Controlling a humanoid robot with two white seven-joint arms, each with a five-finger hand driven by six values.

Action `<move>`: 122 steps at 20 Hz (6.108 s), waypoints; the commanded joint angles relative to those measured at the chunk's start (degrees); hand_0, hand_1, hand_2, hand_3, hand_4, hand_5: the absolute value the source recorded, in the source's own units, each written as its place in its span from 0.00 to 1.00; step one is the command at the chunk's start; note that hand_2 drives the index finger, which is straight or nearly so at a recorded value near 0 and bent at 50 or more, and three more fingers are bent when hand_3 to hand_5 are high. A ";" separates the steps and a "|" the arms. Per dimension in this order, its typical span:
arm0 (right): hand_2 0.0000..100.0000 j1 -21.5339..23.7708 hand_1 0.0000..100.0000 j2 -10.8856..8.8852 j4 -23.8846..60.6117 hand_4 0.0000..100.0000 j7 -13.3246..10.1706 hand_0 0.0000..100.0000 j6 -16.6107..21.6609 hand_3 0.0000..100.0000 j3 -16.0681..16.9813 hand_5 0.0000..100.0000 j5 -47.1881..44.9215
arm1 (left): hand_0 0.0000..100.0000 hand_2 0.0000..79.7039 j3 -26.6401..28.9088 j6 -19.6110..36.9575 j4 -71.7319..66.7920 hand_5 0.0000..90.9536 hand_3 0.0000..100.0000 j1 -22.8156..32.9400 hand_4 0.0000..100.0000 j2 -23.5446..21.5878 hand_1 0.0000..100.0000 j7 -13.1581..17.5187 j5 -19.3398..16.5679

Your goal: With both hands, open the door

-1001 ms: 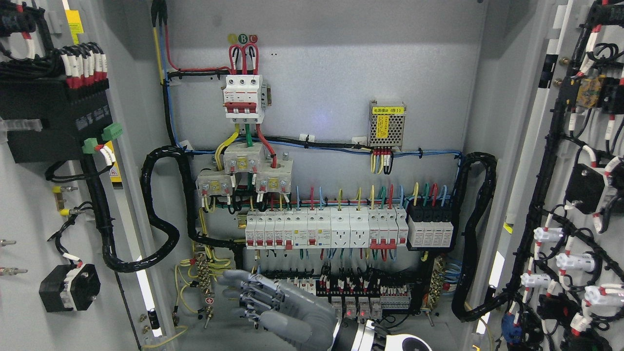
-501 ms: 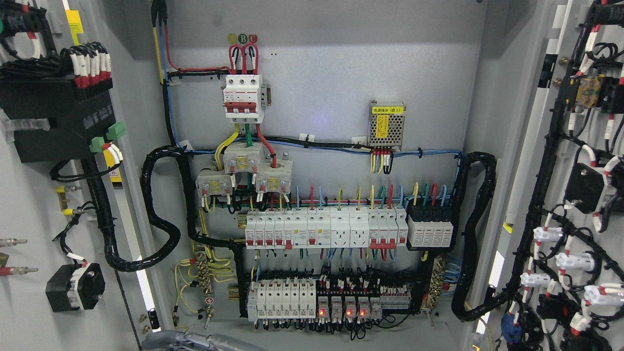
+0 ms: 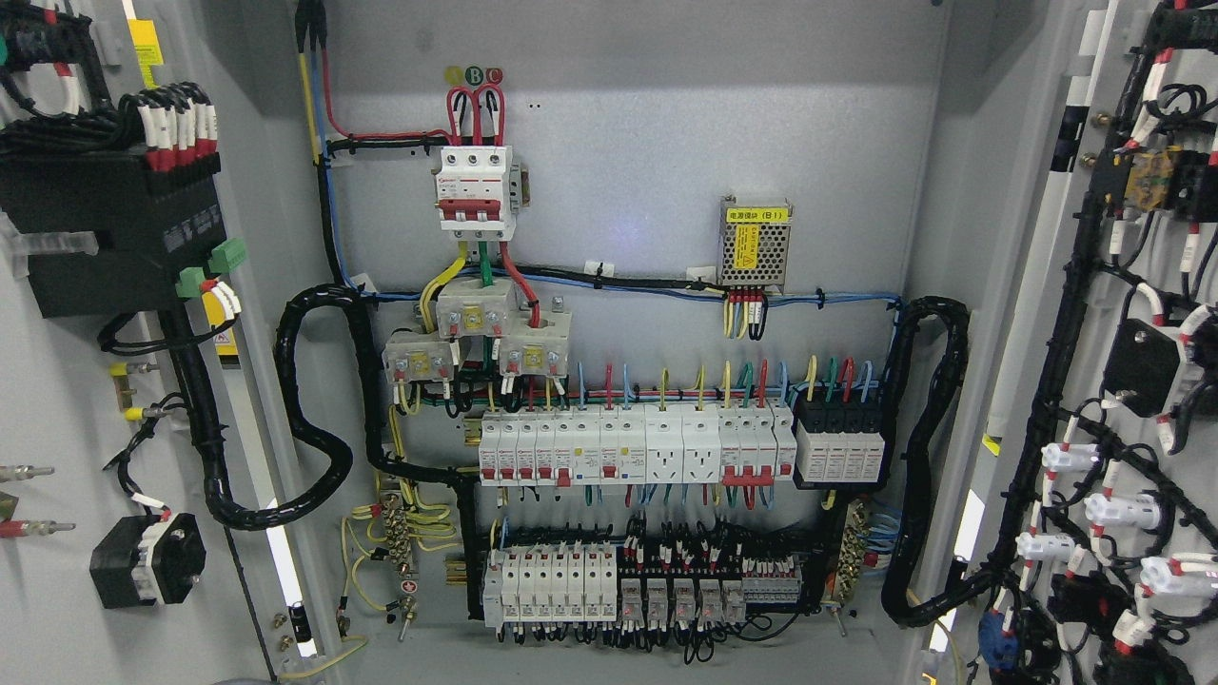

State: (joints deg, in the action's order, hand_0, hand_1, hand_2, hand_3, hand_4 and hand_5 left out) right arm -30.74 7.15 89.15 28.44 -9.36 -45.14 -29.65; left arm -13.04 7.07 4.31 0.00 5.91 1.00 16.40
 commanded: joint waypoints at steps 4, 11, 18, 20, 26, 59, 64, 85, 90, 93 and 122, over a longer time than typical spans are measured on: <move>0.04 -0.28 0.50 1.37 0.15 0.00 -1.20 0.00 1.26 0.00 -9.61 0.00 -0.15 | 0.12 0.00 0.30 -0.30 -0.44 0.00 0.00 -0.09 0.00 -0.02 0.56 -0.03 0.57; 0.04 -0.19 0.50 1.37 0.15 0.00 -6.74 0.00 3.03 0.00 -10.23 0.00 -0.06 | 0.12 0.00 2.15 -0.13 -0.35 0.00 0.00 -0.09 0.00 -0.20 0.56 -0.03 0.48; 0.04 -0.81 0.50 1.37 0.41 0.00 -7.17 0.00 3.03 0.00 -11.90 0.00 0.20 | 0.12 0.00 2.06 0.05 -0.35 0.00 0.00 -0.18 0.00 -2.30 0.56 -0.03 0.22; 0.04 -1.68 0.50 1.46 0.59 0.00 -8.83 0.00 3.20 0.00 -11.72 0.00 0.20 | 0.12 0.00 2.06 -0.03 -0.35 0.00 0.00 -0.18 0.00 -2.49 0.56 -0.03 0.13; 0.04 -0.99 0.50 0.94 2.26 0.00 -10.08 0.00 3.29 0.00 -6.99 0.00 0.64 | 0.12 0.00 2.15 -0.04 -0.35 0.00 0.00 -0.09 0.00 -3.19 0.56 -0.03 0.30; 0.04 53.67 0.50 -22.35 21.76 0.00 -11.83 0.00 38.79 0.00 35.12 0.00 12.77 | 0.12 0.00 -0.93 5.31 91.22 0.00 0.00 18.36 0.00 -17.16 0.56 26.86 -0.14; 0.04 57.11 0.50 -21.92 28.45 0.00 -13.32 0.00 39.15 0.00 37.06 0.00 8.92 | 0.12 0.00 -1.02 12.09 97.54 0.00 0.00 19.95 0.00 -16.81 0.56 26.86 -0.14; 0.04 56.85 0.50 -22.09 30.03 0.00 -13.50 0.00 50.66 0.00 43.29 0.00 7.76 | 0.12 0.00 18.75 17.02 110.13 0.00 0.00 27.07 0.00 -16.55 0.56 30.99 3.63; 0.04 57.02 0.50 -22.35 29.77 0.00 -13.42 0.00 50.32 0.00 44.00 0.00 6.28 | 0.12 0.00 25.61 16.58 110.13 0.00 0.00 26.98 0.00 -17.60 0.56 33.00 10.49; 0.04 56.76 0.50 -22.53 29.94 0.00 -13.42 0.00 50.31 0.00 44.09 0.00 6.27 | 0.12 0.00 28.15 16.58 110.13 0.00 0.00 27.24 0.00 -18.66 0.56 36.34 12.77; 0.04 53.07 0.50 -21.92 28.19 0.00 -13.24 0.00 47.15 0.00 51.56 0.00 -4.19 | 0.12 0.00 43.28 10.34 92.99 0.00 0.00 21.71 0.00 -28.06 0.56 45.85 29.31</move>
State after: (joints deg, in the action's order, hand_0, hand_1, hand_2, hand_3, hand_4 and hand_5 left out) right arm 22.20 -15.00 118.24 15.24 37.76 2.88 -31.72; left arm 26.84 17.71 105.32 25.35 -16.59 46.94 44.63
